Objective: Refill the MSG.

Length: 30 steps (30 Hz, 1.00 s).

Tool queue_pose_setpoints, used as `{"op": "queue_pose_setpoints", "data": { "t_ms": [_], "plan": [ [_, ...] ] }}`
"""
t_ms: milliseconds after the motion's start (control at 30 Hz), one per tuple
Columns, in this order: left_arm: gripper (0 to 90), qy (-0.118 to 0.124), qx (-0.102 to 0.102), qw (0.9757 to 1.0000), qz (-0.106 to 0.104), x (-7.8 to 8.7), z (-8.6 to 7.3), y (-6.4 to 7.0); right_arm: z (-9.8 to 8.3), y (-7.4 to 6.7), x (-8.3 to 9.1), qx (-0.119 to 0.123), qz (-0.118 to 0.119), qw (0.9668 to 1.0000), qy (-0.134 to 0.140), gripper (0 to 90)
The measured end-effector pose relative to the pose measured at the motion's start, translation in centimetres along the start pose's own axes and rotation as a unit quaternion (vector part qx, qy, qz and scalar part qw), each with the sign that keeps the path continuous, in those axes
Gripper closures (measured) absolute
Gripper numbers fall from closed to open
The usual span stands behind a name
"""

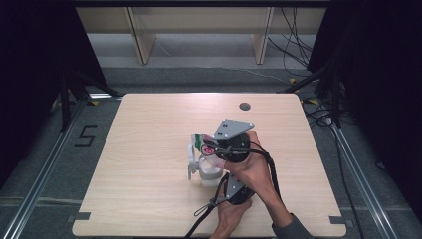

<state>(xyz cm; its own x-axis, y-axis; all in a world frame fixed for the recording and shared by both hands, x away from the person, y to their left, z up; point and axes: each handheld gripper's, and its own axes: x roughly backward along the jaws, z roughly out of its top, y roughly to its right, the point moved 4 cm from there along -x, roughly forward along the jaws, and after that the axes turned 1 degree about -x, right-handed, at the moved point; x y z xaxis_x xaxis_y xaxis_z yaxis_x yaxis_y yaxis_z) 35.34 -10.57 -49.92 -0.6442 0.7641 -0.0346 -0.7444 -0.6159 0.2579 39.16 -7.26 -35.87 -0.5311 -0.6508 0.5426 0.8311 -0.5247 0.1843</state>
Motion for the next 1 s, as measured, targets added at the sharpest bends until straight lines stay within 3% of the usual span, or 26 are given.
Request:
{"op": "queue_pose_setpoints", "data": {
  "t_ms": [567, 600, 633, 667, 700, 833, 1000],
  "plan": [
    [81.6, 0.003, 0.001, 1.0000, 0.001, 0.0, 0.1, 0.0, 0.0, -0.1, 0.1, -0.003, 0.000, 1.0000, -0.001, 89.7],
    [81.6, -0.007, -0.011, 0.9999, 0.001, 0.1, 0.0, -0.2, 0.1, -0.1, 0.1, -0.001, 0.002, 1.0000, 0.000, 89.7],
    [81.6, -0.030, -0.036, 0.9989, 0.004, 0.4, -0.1, -0.7, 0.1, -0.1, 0.1, 0.000, 0.003, 1.0000, 0.001, 89.7],
    [81.6, -0.043, -0.057, 0.9970, 0.030, 0.7, 0.0, -1.1, 0.0, -0.2, 0.1, -0.011, -0.003, 0.9999, 0.001, 89.7],
    [81.6, -0.048, -0.067, 0.9959, 0.038, 0.9, 0.0, -1.4, 0.1, -0.3, 0.1, -0.011, -0.001, 0.9999, 0.000, 89.7],
    [81.6, -0.036, -0.057, 0.9970, 0.038, 0.7, 0.0, -1.2, 0.1, -0.2, 0.0, -0.001, 0.001, 1.0000, 0.002, 89.7],
    [81.6, -0.043, -0.060, 0.9967, 0.034, 0.8, 0.0, -1.2, 0.1, -0.2, 0.1, -0.004, -0.001, 1.0000, 0.002, 89.7]
  ]
}}
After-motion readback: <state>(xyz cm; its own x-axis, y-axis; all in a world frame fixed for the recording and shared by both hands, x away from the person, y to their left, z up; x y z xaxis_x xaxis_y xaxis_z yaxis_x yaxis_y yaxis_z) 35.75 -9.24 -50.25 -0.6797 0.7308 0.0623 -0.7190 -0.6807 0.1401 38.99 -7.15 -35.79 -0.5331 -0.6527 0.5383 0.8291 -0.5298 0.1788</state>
